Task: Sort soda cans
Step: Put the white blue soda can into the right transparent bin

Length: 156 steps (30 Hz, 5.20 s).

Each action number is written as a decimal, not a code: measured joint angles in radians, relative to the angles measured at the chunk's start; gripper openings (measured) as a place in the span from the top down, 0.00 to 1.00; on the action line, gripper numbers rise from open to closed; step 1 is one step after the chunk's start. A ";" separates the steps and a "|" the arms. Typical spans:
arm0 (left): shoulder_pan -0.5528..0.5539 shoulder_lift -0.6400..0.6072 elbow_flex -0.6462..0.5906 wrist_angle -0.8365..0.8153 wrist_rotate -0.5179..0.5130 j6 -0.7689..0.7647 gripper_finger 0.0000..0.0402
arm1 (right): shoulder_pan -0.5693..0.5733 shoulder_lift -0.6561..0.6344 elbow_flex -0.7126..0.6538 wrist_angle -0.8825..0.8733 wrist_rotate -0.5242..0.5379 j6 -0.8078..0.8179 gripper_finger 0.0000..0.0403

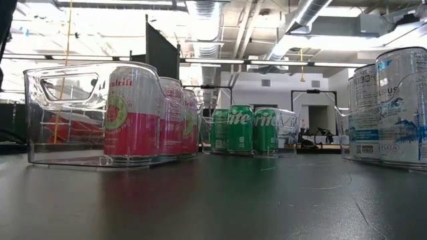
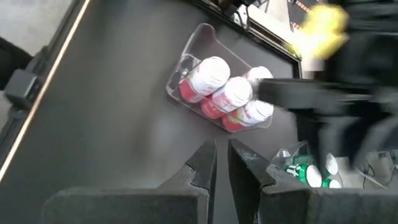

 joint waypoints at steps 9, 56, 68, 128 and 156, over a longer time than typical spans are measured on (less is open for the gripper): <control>-0.089 -0.327 -0.688 0.556 0.025 -0.015 0.98 | -0.071 0.000 0.001 0.055 0.000 -0.013 0.85; -0.645 -1.032 -1.381 0.727 -0.005 0.019 1.00 | -0.470 0.230 0.000 0.701 -0.594 -0.585 0.85; -0.720 -1.046 -1.381 0.669 -0.042 0.007 1.00 | -0.504 0.244 0.000 0.781 -0.756 -0.580 0.85; -1.088 -0.962 -0.840 0.031 -0.032 -0.384 1.00 | -0.432 0.571 0.105 1.489 -0.755 -0.699 0.38; -0.947 -0.689 -0.666 -0.452 0.423 -1.110 0.90 | -0.332 0.274 -0.070 1.060 -0.593 -0.759 0.99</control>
